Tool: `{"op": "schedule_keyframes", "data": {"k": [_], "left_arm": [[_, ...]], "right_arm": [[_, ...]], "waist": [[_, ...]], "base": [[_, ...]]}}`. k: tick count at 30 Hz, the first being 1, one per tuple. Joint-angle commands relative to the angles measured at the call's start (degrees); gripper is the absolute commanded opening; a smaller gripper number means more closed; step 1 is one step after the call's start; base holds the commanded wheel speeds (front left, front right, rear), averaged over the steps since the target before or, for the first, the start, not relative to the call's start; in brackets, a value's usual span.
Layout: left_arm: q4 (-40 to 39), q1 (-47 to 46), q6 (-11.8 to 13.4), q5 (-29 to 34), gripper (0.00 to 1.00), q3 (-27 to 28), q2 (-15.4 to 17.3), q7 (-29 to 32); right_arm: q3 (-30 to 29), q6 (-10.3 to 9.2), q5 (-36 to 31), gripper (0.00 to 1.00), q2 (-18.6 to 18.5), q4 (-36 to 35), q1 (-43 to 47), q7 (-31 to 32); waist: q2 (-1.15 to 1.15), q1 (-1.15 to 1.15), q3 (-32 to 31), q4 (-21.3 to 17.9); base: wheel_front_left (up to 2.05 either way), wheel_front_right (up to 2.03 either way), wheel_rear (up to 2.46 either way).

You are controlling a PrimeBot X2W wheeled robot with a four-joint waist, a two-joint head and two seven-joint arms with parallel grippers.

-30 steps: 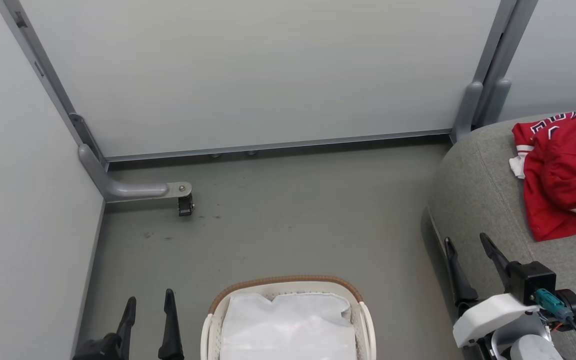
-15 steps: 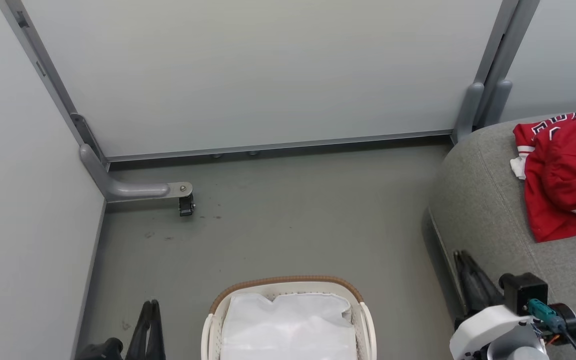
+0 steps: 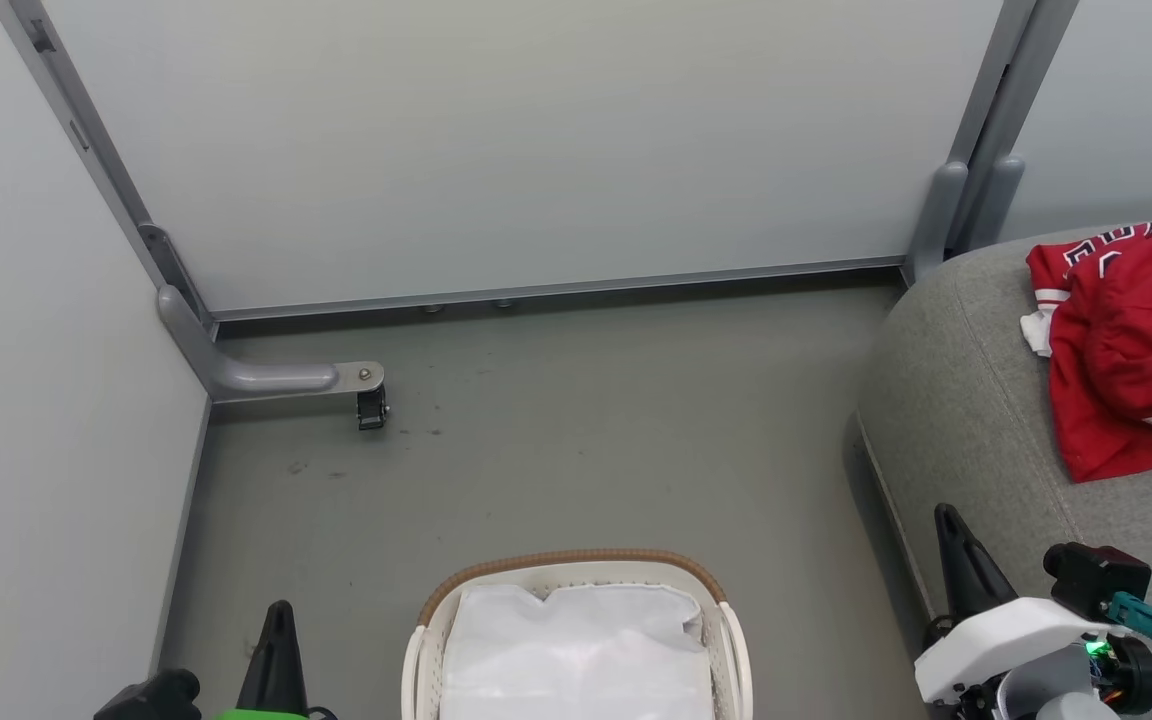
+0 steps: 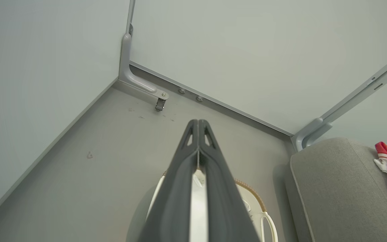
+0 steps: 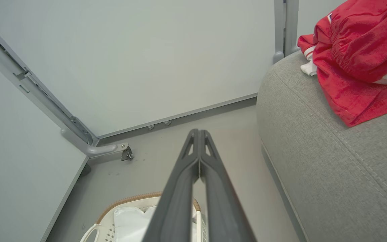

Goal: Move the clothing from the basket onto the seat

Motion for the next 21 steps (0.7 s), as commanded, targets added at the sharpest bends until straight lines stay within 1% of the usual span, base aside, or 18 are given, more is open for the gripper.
{"op": "schedule_keyframes", "data": {"k": [1, 9, 21], "left_arm": [[-0.62, -2.02, -0.58, -2.11, 0.00, 0.81, -0.14, 0.48], [-0.54, -3.33, -1.56, -8.40, 0.00, 2.51, -0.41, 2.47], [-0.43, -4.99, -2.87, -16.55, 0.00, 4.74, -0.79, 5.09]], "right_arm": [[-0.32, -0.01, 2.52, 0.00, -0.30, -1.27, -1.07, 0.55], [-0.79, -0.01, 10.57, 0.00, -0.36, -2.08, -1.18, 2.45], [-1.51, -0.02, 20.98, 0.00, -0.45, -2.99, -1.46, 5.05]], "waist": [[0.00, 0.00, 0.02, 0.00], [0.00, 0.00, 0.16, -0.03], [0.00, 0.00, 0.37, -0.08]], "base": [[0.00, 0.00, 0.00], [0.00, 0.00, 0.00], [0.00, 0.00, 0.00]]}}
